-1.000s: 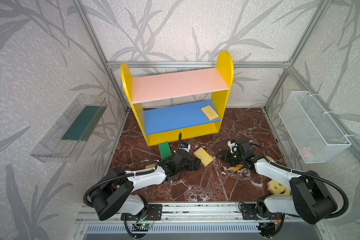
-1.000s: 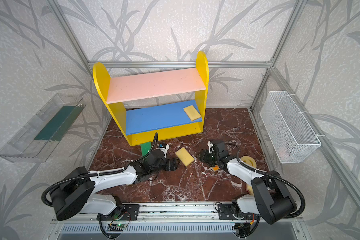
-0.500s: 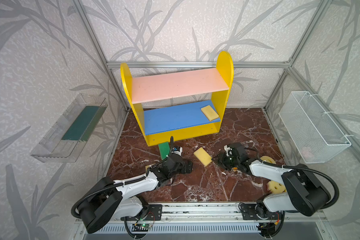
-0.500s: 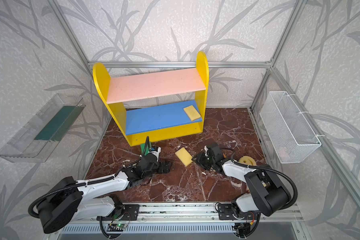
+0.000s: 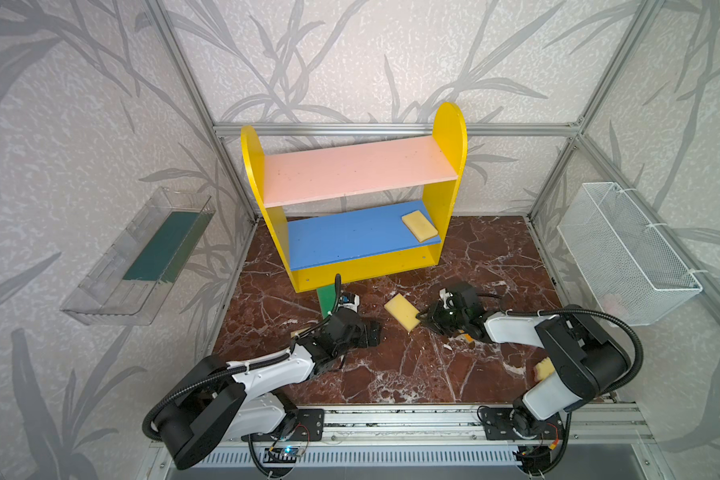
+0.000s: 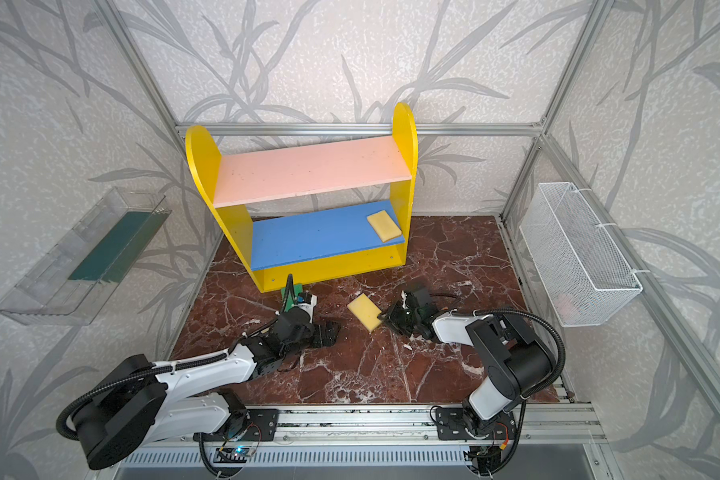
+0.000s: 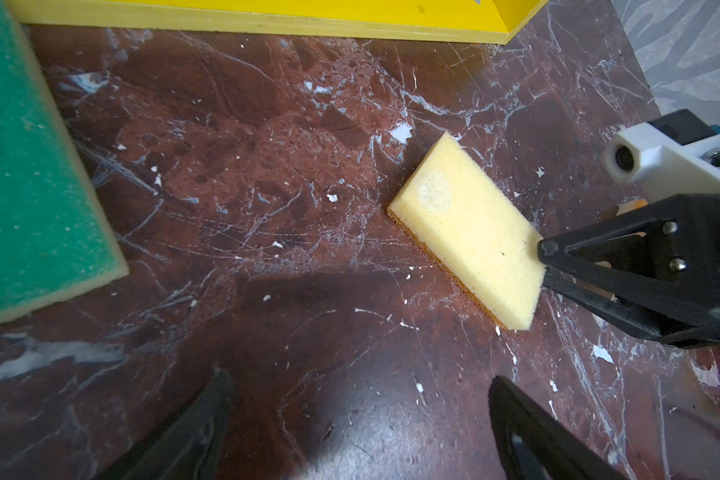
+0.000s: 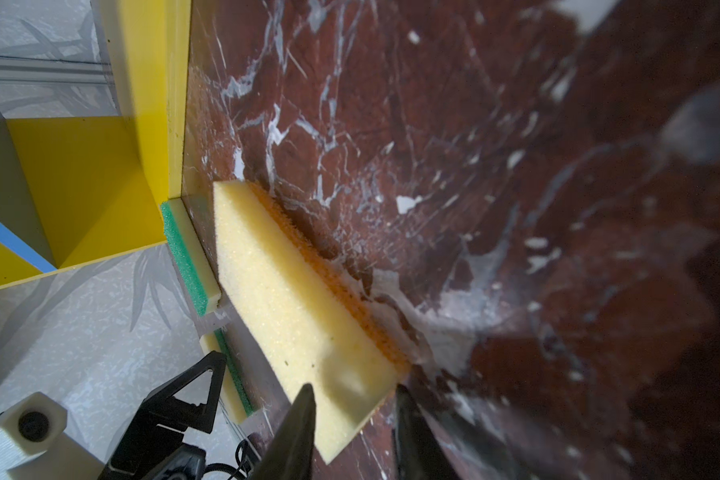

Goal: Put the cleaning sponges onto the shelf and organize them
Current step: 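Grasp the pale yellow sponge on the table with the right gripper, then lift the pale yellow sponge with the right gripper up to the blue shelf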

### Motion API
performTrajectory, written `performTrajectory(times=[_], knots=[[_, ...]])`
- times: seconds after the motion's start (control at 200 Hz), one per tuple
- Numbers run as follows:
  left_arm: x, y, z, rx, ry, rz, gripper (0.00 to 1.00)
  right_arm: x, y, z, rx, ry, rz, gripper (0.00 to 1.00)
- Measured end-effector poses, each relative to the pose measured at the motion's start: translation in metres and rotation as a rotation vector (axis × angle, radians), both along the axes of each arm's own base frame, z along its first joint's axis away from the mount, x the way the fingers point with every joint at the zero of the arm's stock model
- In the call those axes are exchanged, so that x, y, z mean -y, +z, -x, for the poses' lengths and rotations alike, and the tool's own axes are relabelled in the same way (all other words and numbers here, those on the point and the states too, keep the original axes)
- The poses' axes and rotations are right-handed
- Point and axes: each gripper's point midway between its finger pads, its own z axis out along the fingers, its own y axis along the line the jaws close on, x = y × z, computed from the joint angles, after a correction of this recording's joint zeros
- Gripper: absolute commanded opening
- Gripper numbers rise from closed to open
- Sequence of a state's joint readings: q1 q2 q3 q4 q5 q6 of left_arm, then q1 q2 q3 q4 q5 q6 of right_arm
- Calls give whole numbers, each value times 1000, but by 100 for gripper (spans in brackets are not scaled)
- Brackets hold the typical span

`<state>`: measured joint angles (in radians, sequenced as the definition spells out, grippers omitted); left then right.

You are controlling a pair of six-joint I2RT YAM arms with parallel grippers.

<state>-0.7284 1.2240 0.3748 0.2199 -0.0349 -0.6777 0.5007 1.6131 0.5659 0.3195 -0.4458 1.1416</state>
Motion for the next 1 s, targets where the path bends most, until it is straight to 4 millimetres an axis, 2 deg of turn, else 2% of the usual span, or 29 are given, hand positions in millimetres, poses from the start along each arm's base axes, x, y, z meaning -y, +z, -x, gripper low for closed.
performTrajectory(times=[0.1, 0.21, 0.335, 0.415, 0.59, 0.76, 0.905, 1.0], knots=[[-1, -1, -1, -4, 3, 1, 97, -2, -4, -1, -5, -1, -6, 24], [-1, -1, -2, -6, 8, 6, 97, -4, -6, -3, -3, 1, -12, 13], [-3, 0, -1, -3, 12, 10, 97, -4, -5, -4, 4, 2, -16, 12], [-5, 3, -1, 1, 16, 15, 97, -5, -5, -4, 11, 8, -13, 0], [-9, 14, -2, 18, 27, 32, 97, -4, 2, -2, 33, 19, -10, 0], [-14, 24, 3, 23, 30, 35, 97, -1, 22, 2, 82, 27, -21, 0], [-21, 43, 8, 54, 39, 62, 97, 5, 61, 8, 168, 37, -40, 0], [-24, 49, 11, 58, 50, 75, 97, 9, 86, 13, 235, 44, -47, 0]])
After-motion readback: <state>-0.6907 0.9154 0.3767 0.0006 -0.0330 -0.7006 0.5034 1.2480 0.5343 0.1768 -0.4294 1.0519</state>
